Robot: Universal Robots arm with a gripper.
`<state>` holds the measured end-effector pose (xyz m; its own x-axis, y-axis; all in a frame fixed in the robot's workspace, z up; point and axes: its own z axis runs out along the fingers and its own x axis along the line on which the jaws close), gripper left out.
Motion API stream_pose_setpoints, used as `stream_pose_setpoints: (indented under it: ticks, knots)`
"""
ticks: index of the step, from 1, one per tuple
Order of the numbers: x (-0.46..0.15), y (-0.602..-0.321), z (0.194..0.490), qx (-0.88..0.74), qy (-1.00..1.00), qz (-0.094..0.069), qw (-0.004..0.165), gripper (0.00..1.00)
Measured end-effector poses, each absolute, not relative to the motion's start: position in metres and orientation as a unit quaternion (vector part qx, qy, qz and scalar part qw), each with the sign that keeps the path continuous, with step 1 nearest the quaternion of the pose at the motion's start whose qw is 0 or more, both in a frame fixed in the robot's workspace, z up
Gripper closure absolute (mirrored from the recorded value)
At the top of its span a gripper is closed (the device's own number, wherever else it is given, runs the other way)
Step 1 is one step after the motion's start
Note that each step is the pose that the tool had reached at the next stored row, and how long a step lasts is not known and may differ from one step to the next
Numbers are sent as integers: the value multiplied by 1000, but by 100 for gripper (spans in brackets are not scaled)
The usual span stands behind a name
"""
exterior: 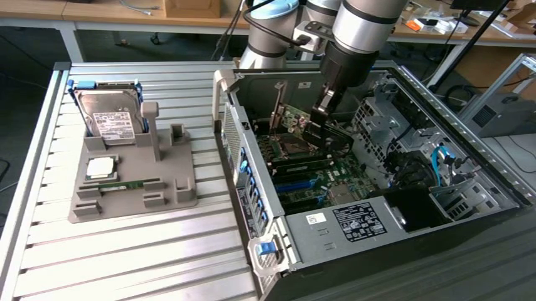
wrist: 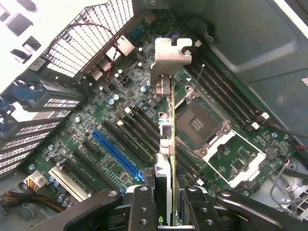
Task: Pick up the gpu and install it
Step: 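Insert the gpu into the slot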
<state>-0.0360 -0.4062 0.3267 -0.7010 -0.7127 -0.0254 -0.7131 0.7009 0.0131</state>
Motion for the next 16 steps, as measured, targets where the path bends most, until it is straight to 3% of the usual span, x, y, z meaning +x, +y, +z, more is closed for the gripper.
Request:
stream_pose_setpoints:
  ticks: [16]
  knots:
    - [-36,-406,327,-412,911,11,9,73]
